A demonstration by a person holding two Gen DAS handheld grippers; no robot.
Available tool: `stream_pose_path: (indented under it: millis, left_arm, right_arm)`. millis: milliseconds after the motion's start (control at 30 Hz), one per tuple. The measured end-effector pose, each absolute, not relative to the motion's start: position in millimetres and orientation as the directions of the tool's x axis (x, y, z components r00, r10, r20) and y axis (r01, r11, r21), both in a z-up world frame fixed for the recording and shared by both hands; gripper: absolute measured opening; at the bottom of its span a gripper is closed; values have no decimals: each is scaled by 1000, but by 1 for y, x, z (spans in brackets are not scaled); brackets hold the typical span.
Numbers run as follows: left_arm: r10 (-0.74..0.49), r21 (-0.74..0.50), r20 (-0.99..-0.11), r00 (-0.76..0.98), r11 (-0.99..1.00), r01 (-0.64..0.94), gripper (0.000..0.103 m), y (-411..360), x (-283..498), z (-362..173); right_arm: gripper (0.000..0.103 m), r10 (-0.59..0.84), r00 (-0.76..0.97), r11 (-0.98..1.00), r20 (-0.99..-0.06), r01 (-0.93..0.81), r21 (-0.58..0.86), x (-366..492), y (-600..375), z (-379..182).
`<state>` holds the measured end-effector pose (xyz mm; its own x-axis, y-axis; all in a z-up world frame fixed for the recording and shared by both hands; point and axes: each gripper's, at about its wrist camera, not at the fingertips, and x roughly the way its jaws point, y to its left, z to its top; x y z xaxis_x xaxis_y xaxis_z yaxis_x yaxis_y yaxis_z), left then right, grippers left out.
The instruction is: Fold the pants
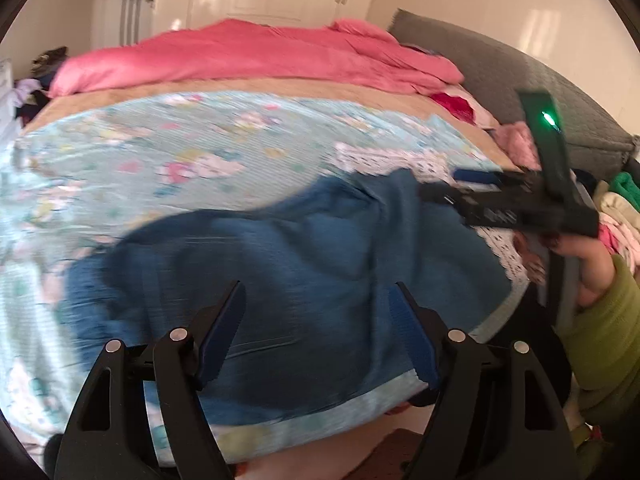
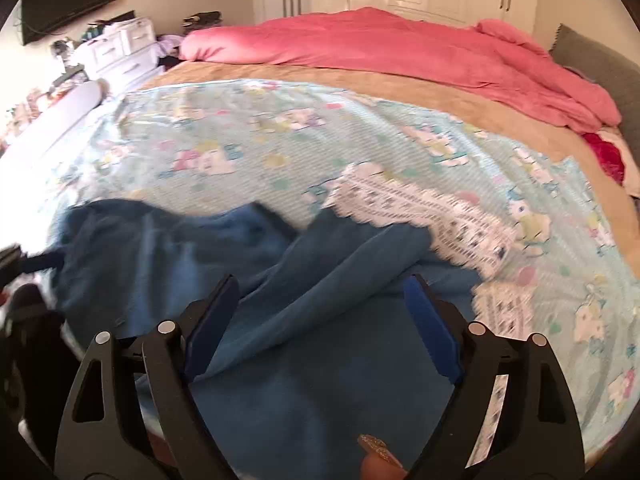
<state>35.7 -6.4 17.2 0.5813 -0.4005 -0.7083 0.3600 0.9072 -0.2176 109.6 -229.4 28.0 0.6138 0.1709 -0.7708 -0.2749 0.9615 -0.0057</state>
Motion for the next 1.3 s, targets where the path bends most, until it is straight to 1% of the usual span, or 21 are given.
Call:
stream_pose_path:
  millis: [233, 267, 433, 500, 567, 633, 800, 933, 967, 1000, 1033, 1067, 1100, 1133, 1200, 1267, 1300]
  left_arm:
    - [-458, -266, -746, 484, 871, 414, 73, -47, 59, -12]
    - [-467, -277, -748, 471, 865, 418, 72, -52, 63, -16]
    - [-488, -321, -756, 437, 857, 402, 71, -66, 79, -34]
    - [-495, -335, -752, 436, 856, 395, 61, -70, 82, -39]
    - [-502, -335, -748, 434, 850, 406, 38, -74, 81, -42]
    - [-509, -324, -741, 439, 843, 431, 27, -78, 78, -42]
    - [-511, -299, -735, 446, 834, 463, 27, -85, 70, -42]
    - [-513, -296, -734, 446, 832, 470, 27, -87, 67, -43]
    - [-515, -299, -733, 444, 831, 470, 27, -87, 67, -44]
    - [-515, -298, -734, 443, 830, 472, 27, -86, 67, -44]
    - [-516, -298, -733, 444, 830, 472, 27, -85, 68, -43]
    - [-517, -298, -732, 443, 829, 474, 28, -84, 67, -43]
    - [-516, -296, -731, 446, 829, 475, 30, -83, 66, -42]
    - [-516, -295, -730, 447, 829, 475, 32, -80, 69, -43]
    - [-520, -300, -728, 446, 827, 476, 34, -77, 65, -43]
    - [-525, -303, -725, 446, 824, 478, 41, -79, 65, -42]
    - [-522, -297, -725, 450, 826, 479, 42, -79, 63, -42]
  right_arm:
    - [83, 123, 621, 962, -774, -265, -60, 146, -228, 22]
    - [84, 117, 620, 961, -776, -267, -68, 151, -226, 21]
    - [84, 111, 595, 961, -796, -270, -68, 181, -220, 11]
    - [84, 106, 584, 963, -805, -263, -63, 195, -219, 7]
    - [84, 96, 568, 966, -817, -252, -62, 207, -216, 1]
    - [84, 90, 544, 968, -835, -243, -55, 221, -214, -6]
    - [84, 79, 494, 968, -866, -245, -52, 243, -195, -26]
    - [83, -16, 507, 970, -862, -203, -137, 258, -189, -39]
    - [70, -39, 512, 969, -858, -189, -157, 261, -191, -42]
    - [59, -50, 514, 971, -857, -177, -163, 264, -197, -44]
    - [45, -37, 512, 975, -858, -171, -144, 264, -203, -43]
    - [28, -24, 514, 977, -858, -168, -128, 264, -209, -41]
    - [19, -5, 520, 980, -854, -168, -108, 261, -217, -36]
    - [5, 3, 527, 981, -850, -168, -100, 258, -222, -32]
    - [5, 25, 552, 985, -833, -157, -75, 247, -237, -20]
    - [5, 61, 578, 990, -814, -138, -24, 230, -257, -5]
    - [5, 82, 586, 992, -806, -127, 8, 222, -268, 2]
